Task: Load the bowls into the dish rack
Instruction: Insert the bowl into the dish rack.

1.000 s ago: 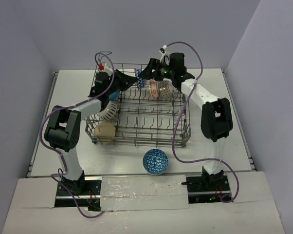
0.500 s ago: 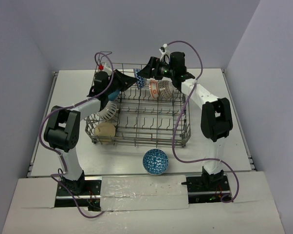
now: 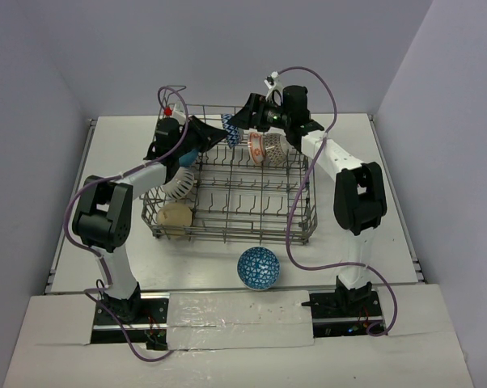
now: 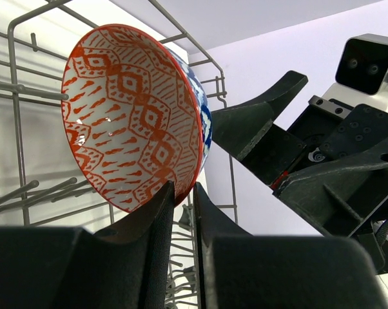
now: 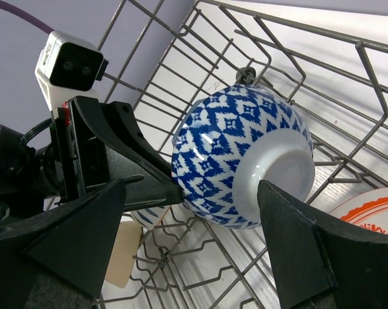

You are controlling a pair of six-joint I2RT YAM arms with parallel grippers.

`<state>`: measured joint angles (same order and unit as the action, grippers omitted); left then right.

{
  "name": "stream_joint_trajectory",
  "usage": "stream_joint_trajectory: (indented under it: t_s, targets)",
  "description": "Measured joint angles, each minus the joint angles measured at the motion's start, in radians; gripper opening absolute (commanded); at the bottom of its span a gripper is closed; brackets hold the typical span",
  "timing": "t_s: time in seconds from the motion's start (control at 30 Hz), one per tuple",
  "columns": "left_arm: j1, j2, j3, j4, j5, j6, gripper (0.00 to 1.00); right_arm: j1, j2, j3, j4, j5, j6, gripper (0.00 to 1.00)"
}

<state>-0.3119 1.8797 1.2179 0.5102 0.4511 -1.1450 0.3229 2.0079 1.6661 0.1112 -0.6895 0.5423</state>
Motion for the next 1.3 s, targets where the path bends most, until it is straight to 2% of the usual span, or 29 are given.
stream_joint_trajectory:
  t_s: [0.3,0.37,0.47,0.57,0.93,1.3]
  targets:
    - [0.005,-0.007,0.0,-0.031,0.007,0.008,0.24,0.004,0.0,-0.031,0.039,-0.001,0.011,0.89]
    - [0.005,-0.007,0.0,-0.039,0.013,0.008,0.21,0.005,0.0,-0.042,0.046,-0.002,0.013,0.89]
    - [0.009,-0.007,0.005,-0.043,0.027,0.021,0.11,0.006,0.0,-0.051,0.056,0.0,0.014,0.89]
    - [0.023,-0.007,0.013,-0.052,0.035,0.031,0.07,0.007,0.0,-0.052,0.06,-0.003,0.014,0.89]
    - [0.032,0.002,0.039,-0.166,0.086,0.061,0.06,0.015,0.0,-0.053,0.062,-0.012,0.017,0.89]
    - [0.03,0.011,0.039,-0.17,0.112,0.06,0.0,0.015,0.0,-0.085,0.068,-0.013,0.011,0.89]
